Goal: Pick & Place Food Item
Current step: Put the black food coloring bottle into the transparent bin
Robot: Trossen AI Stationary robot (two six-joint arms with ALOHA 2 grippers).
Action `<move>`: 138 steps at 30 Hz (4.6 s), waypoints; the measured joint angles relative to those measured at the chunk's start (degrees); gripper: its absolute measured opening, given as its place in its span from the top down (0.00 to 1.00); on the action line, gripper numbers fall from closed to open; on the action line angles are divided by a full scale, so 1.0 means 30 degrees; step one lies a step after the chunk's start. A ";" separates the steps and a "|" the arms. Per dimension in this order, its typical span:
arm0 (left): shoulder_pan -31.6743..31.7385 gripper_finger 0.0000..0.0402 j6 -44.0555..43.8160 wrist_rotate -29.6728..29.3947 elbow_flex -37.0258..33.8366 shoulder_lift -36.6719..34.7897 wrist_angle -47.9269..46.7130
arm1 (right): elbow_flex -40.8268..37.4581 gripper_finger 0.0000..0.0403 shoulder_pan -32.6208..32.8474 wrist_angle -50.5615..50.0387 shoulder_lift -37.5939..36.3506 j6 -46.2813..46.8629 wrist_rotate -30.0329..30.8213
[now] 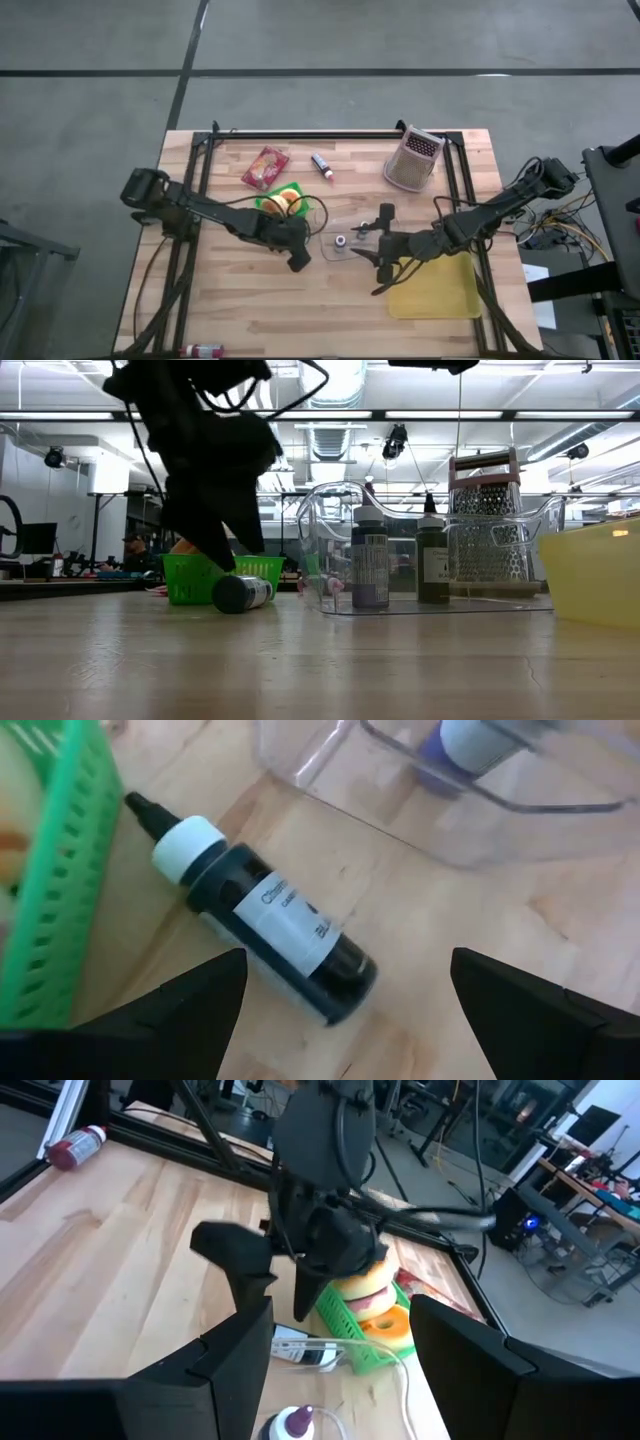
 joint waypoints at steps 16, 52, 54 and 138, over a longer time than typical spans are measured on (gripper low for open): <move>0.0402 0.25 0.0688 -0.0016 0.0758 0.2369 -0.0240 | 0.0000 0.42 0.1002 -0.0237 0.0015 -0.0129 0.0940; -0.2481 0.70 0.1920 -0.4903 0.0751 0.1281 -0.1792 | -0.0147 0.44 0.1031 -0.0260 0.0022 0.0018 0.0976; -0.2947 0.70 0.1948 -0.5946 0.0751 0.0972 -0.1787 | -0.0255 0.44 0.1027 -0.0262 0.0022 0.0018 0.0969; -0.2564 0.70 2.1515 -0.3096 -1.0207 -0.0559 2.7474 | 0.6324 0.60 -0.6503 -0.4597 0.5442 0.1453 -1.3180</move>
